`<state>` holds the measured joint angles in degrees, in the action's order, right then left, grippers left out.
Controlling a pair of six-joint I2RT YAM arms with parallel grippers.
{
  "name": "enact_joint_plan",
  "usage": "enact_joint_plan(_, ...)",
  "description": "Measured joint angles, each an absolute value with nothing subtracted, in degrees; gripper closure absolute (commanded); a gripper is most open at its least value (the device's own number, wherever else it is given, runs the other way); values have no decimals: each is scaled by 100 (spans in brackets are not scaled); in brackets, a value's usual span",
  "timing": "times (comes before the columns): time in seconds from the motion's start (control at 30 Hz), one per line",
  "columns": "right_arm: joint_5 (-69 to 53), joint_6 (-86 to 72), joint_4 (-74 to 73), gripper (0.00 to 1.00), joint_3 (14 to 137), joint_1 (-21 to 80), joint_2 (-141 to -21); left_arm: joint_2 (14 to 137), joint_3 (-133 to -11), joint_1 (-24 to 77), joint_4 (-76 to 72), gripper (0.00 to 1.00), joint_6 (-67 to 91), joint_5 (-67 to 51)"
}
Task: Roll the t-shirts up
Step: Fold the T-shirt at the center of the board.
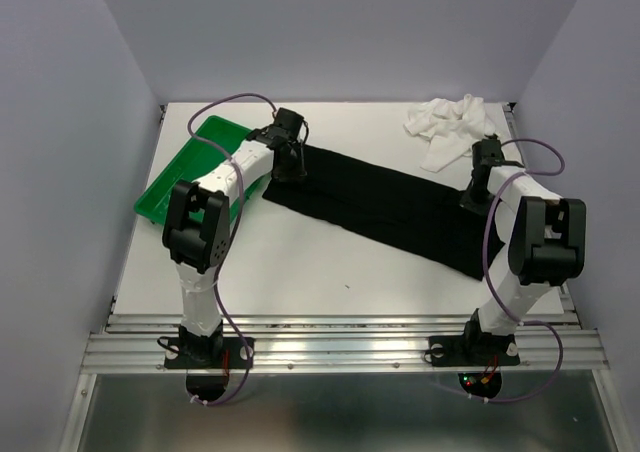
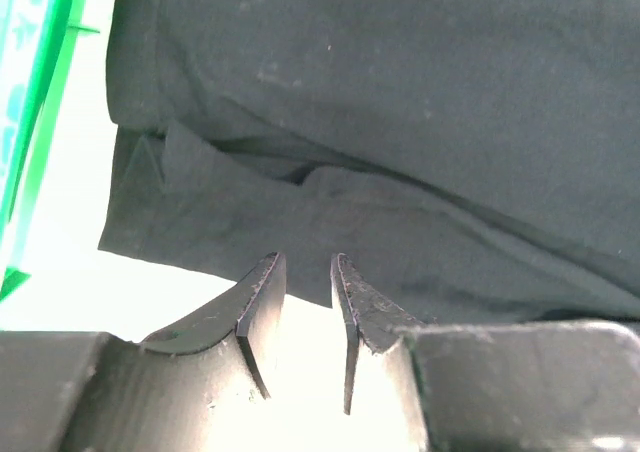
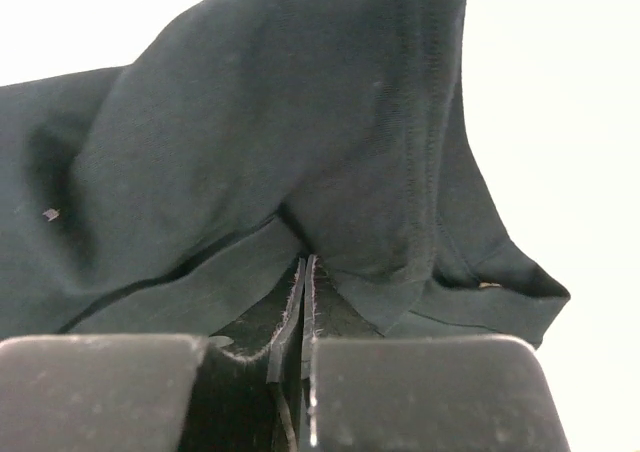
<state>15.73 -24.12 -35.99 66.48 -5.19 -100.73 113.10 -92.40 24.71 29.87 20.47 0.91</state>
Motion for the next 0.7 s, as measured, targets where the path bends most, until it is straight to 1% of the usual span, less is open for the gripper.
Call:
enact_joint_plan(0.17, 1278, -2368, -3433, 98, 6399, -519, -9699, 11104, -9074, 2469, 2980, 64, 2045, 67)
enact_joint_plan(0.2, 1225, -2357, -3426, 84, 6357, -519, -9561, 11063, -9045, 2469, 2982, 64, 2045, 64)
enact_joint_plan(0.3, 1190, -2338, -3352, 58, 6351, -519, -9365, 10971, -8969, 2469, 2943, 64, 2045, 60)
enact_joint_plan(0.33, 1188, -2318, -3304, 53, 6351, -519, -9338, 10945, -8936, 2469, 2939, 64, 2045, 56)
enact_joint_plan(0.47, 1197, -2287, -3242, 52, 6351, -519, -9415, 10855, -8755, 2471, 2919, 63, 2047, 40)
enact_joint_plan(0.7, 1199, -2279, -3148, 56, 6313, -519, -9760, 10768, -8573, 2469, 2867, 63, 2043, 30)
